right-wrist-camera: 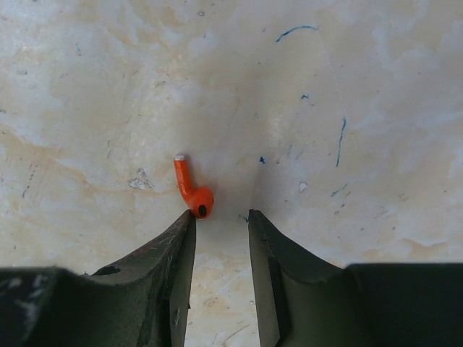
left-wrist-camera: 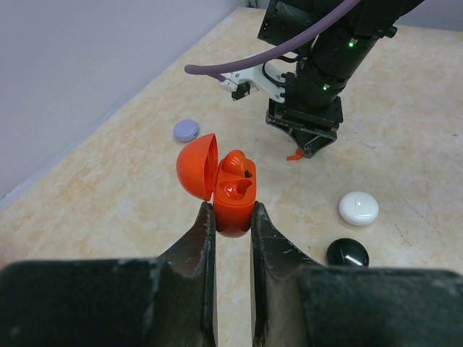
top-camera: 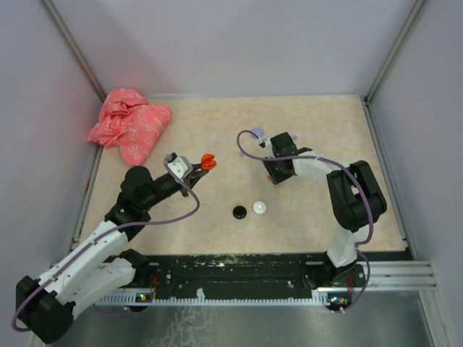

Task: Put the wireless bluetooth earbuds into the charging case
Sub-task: Adjust the earbud at the center of the board.

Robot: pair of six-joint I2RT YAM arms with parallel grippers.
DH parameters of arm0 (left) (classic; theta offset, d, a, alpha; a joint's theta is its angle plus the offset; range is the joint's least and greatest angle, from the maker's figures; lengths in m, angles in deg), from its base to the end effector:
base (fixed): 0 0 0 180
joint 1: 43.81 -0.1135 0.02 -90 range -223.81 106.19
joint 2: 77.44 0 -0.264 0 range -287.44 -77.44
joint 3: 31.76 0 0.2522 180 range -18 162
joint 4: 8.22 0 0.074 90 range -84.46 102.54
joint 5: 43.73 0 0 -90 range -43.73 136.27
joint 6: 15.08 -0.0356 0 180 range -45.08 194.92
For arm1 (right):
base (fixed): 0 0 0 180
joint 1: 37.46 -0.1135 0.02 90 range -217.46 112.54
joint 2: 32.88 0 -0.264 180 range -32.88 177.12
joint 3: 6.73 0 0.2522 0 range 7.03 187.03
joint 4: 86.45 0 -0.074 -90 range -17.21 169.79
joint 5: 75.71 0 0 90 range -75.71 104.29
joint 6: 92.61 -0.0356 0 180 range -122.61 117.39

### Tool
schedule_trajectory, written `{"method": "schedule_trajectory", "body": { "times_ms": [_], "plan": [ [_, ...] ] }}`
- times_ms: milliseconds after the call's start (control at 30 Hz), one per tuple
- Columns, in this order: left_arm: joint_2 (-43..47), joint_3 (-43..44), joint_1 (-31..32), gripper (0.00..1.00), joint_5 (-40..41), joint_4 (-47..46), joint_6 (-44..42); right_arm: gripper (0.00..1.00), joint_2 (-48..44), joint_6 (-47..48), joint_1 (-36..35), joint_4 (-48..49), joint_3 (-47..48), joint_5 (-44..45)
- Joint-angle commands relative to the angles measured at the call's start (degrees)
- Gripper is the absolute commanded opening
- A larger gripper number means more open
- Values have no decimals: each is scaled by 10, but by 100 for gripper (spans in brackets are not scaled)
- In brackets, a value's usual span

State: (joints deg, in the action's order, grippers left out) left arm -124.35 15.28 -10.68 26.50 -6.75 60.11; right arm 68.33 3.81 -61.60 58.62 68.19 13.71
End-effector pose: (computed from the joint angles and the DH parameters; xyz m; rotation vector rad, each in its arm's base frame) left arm 0.1603 -0.1190 0.3044 0.8958 1.3468 -0.5223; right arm 0.3194 0.1436 0.1647 -0.7002 2.5500 0.1177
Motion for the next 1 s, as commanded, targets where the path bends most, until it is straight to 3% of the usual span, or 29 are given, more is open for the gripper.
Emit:
{"method": "schedule_trajectory", "body": {
  "times_ms": [0, 400, 600, 967],
  "plan": [
    [6, 14, -2, 1, -11, -7, 7, 36, -12, -19, 16, 15, 3, 47],
    [4, 14, -1, 1, -5, -9, 10, 35, -24, -107, 46, 44, 25, 58],
    [2, 13, -2, 1, -4, -10, 13, 36, -61, -167, 18, 36, 21, 41],
    [5, 13, -1, 1, -3, -10, 15, 37, -31, -301, -17, 39, 27, 88]
  ]
}}
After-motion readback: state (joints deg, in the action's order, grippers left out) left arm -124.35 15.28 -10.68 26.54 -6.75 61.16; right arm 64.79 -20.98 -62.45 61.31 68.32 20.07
